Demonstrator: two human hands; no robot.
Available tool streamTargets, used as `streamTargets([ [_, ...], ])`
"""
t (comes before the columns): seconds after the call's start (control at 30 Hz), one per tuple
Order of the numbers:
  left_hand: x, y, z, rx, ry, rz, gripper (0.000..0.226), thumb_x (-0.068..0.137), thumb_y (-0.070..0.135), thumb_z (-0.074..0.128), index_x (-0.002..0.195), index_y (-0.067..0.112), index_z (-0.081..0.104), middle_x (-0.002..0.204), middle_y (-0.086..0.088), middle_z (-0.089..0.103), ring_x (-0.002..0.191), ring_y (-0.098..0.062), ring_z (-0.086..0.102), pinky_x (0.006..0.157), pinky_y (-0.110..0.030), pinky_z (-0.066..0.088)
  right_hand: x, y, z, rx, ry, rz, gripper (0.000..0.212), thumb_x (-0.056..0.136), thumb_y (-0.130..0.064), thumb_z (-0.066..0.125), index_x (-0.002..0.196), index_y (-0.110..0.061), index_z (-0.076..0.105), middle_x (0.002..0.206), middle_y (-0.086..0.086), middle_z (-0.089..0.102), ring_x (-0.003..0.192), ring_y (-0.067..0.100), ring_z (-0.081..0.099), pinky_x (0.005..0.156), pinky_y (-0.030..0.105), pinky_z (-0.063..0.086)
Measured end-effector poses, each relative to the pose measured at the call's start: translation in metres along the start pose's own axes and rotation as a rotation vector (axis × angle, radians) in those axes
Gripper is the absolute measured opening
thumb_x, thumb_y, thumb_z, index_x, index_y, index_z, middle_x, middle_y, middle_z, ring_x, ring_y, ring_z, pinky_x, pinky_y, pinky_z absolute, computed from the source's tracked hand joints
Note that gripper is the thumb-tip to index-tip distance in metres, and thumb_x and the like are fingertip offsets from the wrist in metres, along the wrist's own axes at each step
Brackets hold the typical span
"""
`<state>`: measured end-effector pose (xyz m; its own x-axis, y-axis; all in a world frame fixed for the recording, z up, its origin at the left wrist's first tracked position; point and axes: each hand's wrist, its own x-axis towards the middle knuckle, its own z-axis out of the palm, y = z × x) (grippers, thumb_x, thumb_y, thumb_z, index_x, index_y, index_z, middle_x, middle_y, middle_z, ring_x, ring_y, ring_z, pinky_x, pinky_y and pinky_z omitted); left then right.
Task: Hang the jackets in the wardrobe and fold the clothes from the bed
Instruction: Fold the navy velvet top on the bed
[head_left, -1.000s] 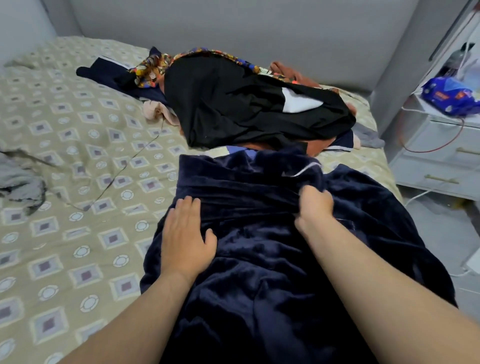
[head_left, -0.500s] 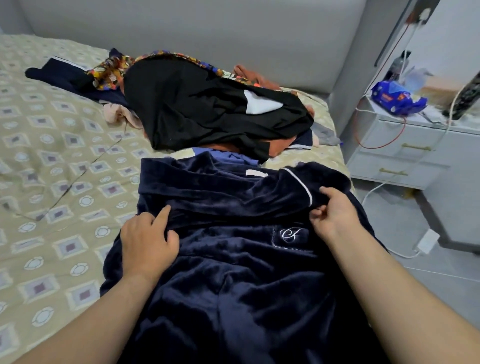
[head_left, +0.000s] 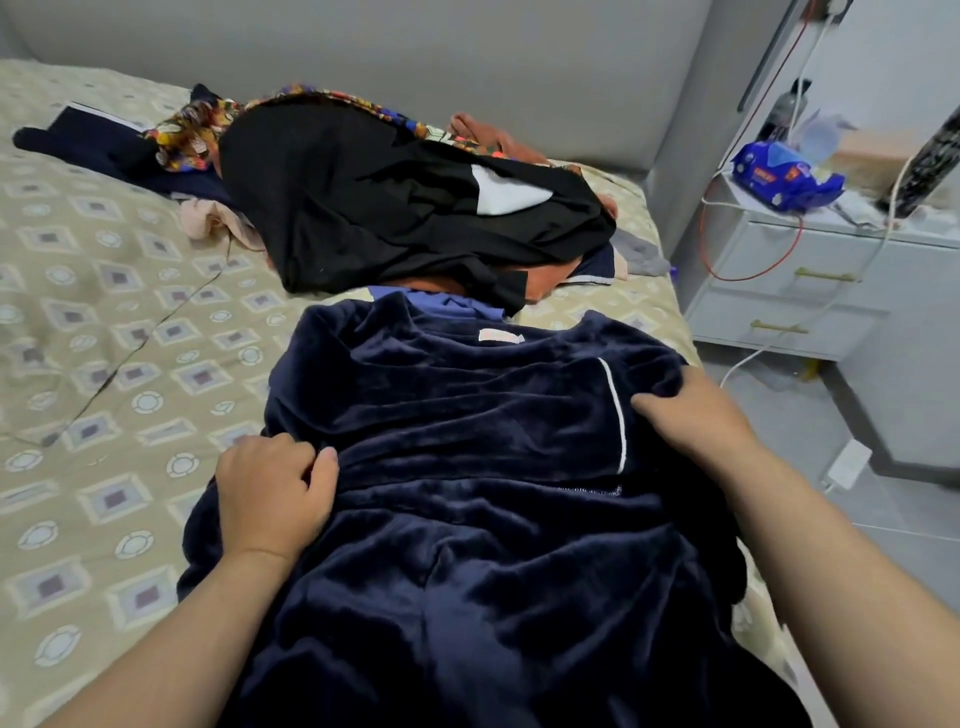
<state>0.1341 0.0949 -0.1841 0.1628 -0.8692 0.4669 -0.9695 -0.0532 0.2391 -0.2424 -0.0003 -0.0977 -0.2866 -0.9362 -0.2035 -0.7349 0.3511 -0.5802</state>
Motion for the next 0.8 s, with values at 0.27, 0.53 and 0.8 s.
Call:
streamTargets([
  [0.27,0.016,0.006,-0.005,0.077,-0.251,-0.135,0.027,0.081,0.035,0.037,0.088,0.014,0.053,0.094,0.001,0.052,0.076,-0.027,0.047,0.063,-0.036,0.034,0.011,0.037,0.021,0.551,-0.111,0.155,0.008,0.085,-0.024,0.070,0.092,-0.019,0.071,0.094,0.005,0.075,0.084,0.025,0.070,0.080,0.037,0.056],
  [0.53,0.156,0.015,-0.018,0.054,-0.630,-0.112,0.051,0.088,0.026,0.063,0.139,0.025,0.056,0.146,-0.003,0.052,0.131,-0.029,0.049,0.109,-0.041,0.039,0.019,0.045,0.002,1.072,-0.282,0.408,0.022,0.087,-0.006,0.048,0.098,-0.009,0.066,0.076,0.011,0.073,0.059,0.025,0.071,0.055,0.040,0.061],
  [0.8,0.191,0.007,-0.001,-0.243,-0.503,-0.401,0.018,0.084,0.025,0.073,0.098,0.015,0.069,0.106,-0.013,0.068,0.102,-0.033,0.064,0.090,-0.039,0.052,0.025,0.058,0.017,0.855,-0.130,0.199,0.015,0.088,-0.013,0.066,0.102,-0.008,0.070,0.105,0.014,0.072,0.077,0.023,0.073,0.075,0.039,0.060],
])
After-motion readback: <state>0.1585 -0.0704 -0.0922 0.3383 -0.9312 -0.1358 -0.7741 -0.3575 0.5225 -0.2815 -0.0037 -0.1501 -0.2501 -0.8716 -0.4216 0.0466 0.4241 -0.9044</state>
